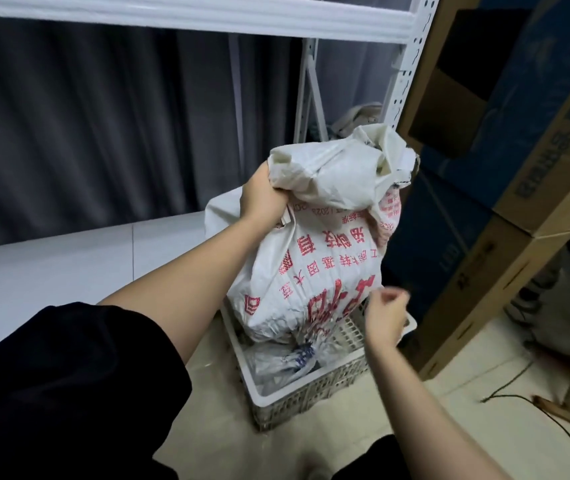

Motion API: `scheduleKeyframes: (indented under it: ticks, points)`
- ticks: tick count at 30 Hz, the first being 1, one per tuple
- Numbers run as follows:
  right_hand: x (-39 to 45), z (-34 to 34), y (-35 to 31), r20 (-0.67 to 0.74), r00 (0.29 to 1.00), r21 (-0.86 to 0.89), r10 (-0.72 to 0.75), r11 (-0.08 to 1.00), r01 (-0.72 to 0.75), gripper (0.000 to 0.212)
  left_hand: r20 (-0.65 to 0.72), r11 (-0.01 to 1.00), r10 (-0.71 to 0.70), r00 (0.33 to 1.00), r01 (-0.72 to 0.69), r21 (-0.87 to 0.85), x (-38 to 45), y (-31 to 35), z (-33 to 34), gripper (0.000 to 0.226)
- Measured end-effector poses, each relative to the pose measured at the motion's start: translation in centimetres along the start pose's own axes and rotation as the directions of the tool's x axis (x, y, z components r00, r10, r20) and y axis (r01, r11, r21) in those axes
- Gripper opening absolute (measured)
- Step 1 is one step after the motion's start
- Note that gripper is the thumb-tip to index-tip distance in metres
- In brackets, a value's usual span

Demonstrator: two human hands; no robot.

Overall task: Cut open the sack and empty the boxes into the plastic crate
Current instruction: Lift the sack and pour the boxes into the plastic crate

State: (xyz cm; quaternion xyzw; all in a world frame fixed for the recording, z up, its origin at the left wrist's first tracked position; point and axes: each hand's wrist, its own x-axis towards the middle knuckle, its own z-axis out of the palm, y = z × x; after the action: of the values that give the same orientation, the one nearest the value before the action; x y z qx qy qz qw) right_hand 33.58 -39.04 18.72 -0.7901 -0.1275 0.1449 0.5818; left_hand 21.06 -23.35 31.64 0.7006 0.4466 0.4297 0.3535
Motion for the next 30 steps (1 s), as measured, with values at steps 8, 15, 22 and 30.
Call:
scheduleKeyframes:
  ticks: [8,15,22,30]
  points:
    - [-7.0,5.8,9.5,0.775,0.284,-0.157,0.564,0.608,-0.778,0.027,-0.049,0.984,-0.070,0.996,0.062,-0.165,-0.2,0.7,1.0,0.023]
    - [-5.0,9.6,8.7,0.792,0.371,0.263,0.485,0.277,-0.924,0.027,-0.092,0.961,-0.058,0.994,0.031,-0.273,0.2,1.7,0.3,0.020]
    - [-3.6,10.5,8.8,0.756,0.350,0.275,0.553,0.217,-0.937,0.038,-0.120,0.903,-0.095,0.988,0.035,-0.428,0.7,2.8,0.2,0.021]
    - [0.7,10.0,12.5,0.558,0.550,0.128,0.622,0.590,-0.797,0.015,-0.133,0.908,-0.017,0.991,-0.041,-0.417,1.7,1.7,-1.7,0.027]
